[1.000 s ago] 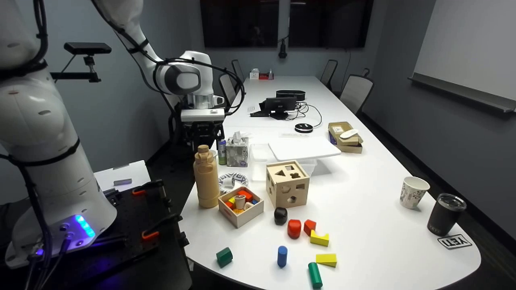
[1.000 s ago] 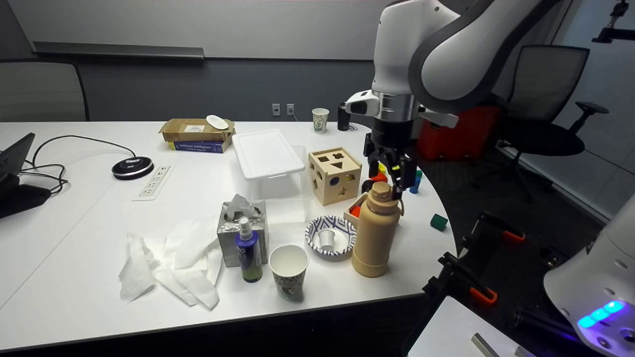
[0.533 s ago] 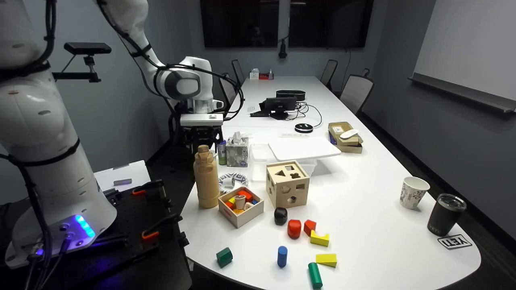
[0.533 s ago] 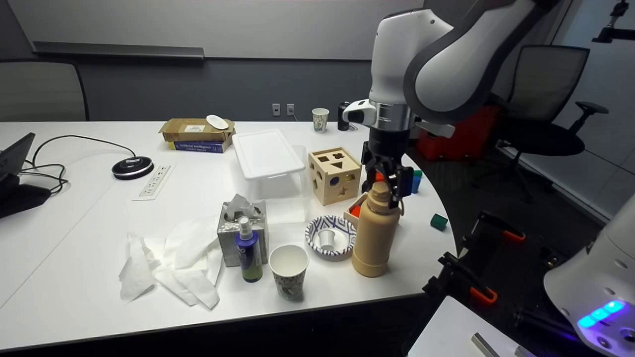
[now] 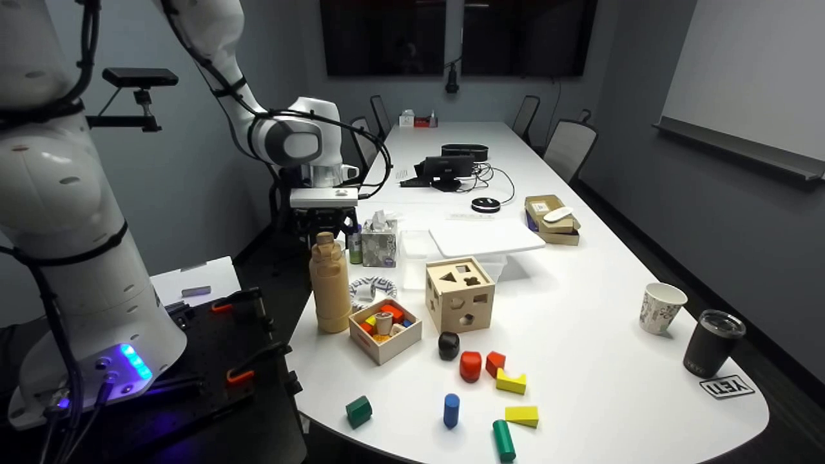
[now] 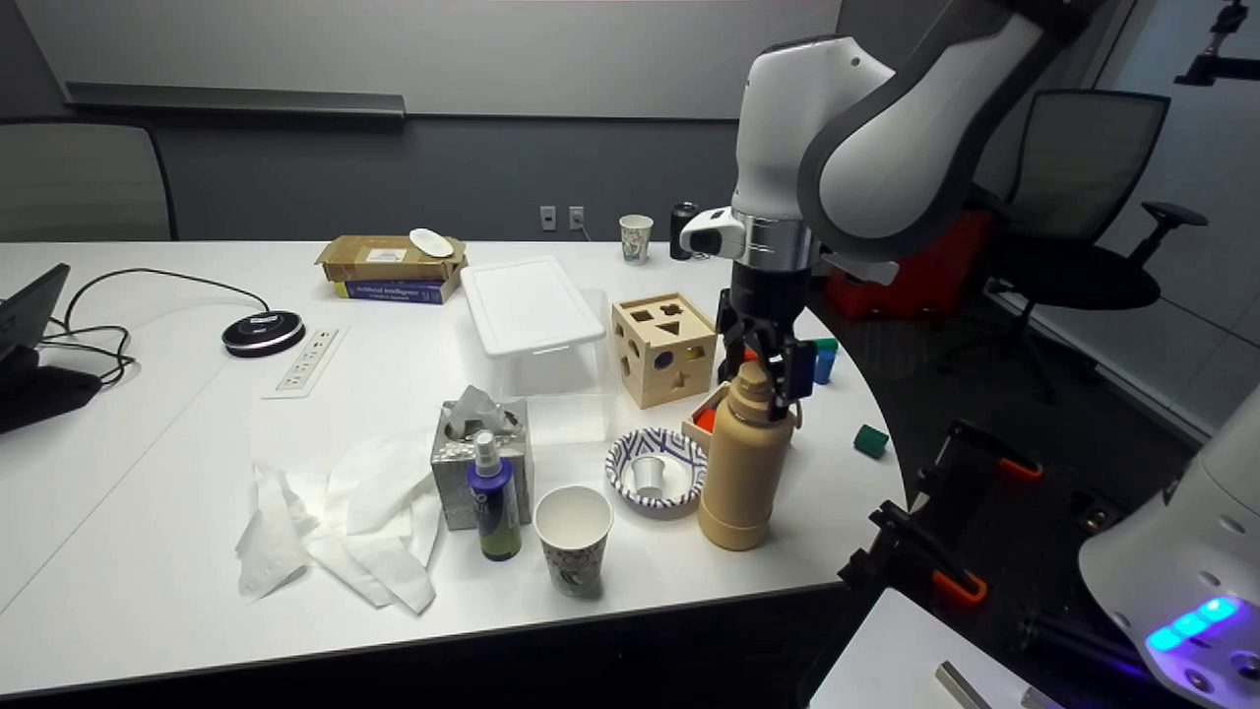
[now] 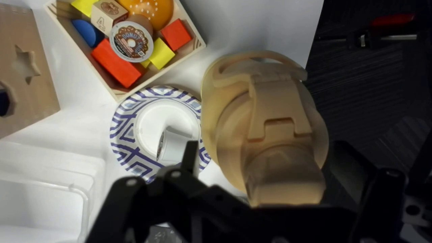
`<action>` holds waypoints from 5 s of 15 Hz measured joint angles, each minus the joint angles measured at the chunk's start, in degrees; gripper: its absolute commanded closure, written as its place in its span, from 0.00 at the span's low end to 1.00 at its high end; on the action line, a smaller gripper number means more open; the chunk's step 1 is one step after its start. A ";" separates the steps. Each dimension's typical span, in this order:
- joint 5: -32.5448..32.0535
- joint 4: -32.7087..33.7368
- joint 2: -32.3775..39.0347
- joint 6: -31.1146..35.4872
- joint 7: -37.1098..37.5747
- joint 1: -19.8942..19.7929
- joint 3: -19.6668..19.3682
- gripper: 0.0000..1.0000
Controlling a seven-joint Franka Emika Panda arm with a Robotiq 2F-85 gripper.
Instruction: Move the bottle closer to the blocks
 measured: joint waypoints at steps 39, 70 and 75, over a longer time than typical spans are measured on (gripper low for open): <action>0.55 8.54 -16.05 -16.84 25.76 -5.41 -6.09 0.47; 6.16 24.16 16.62 -4.88 34.02 -21.20 -12.54 0.47; 6.15 26.02 17.84 -4.86 34.23 -21.23 -12.24 0.00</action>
